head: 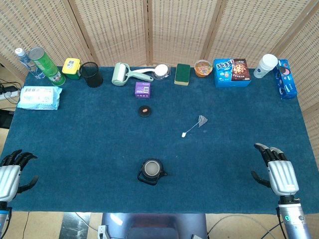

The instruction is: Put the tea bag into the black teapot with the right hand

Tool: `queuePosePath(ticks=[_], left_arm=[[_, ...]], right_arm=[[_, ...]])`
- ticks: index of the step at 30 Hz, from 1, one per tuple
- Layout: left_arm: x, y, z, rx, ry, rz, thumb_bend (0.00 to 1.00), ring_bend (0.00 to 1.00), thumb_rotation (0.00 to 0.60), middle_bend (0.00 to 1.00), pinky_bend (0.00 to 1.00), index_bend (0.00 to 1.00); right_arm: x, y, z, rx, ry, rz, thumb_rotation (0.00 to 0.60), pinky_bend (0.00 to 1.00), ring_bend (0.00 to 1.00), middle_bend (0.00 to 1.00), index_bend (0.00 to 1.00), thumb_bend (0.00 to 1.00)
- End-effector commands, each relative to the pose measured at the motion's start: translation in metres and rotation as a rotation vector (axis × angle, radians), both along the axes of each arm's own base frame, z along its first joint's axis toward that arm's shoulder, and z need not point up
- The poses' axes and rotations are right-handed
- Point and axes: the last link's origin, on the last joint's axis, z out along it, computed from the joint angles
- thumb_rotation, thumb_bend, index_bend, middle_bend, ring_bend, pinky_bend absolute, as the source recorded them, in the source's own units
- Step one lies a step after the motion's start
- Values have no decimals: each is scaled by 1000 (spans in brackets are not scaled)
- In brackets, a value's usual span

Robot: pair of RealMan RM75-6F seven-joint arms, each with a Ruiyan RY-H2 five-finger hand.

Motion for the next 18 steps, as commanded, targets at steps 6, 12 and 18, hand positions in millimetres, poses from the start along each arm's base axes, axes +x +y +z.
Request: queuePosePath(ticks=[6, 12, 18], left_arm=[[1, 2, -3, -6, -2, -5, 319, 120, 600, 251, 153, 304], [3, -2, 0, 0, -2, -7, 319, 120, 600, 251, 153, 303], [3, -3, 3, 9, -4, -11, 319, 120, 600, 251, 153, 304]], right_arm=[[-2, 0, 0, -1, -2, -4, 600, 196, 289, 233, 164, 288], [-4, 3, 2, -7, -8, -8, 600, 196, 289, 233, 165, 289], [-4, 3, 1, -5, -13, -1, 600, 196, 290, 233, 165, 289]])
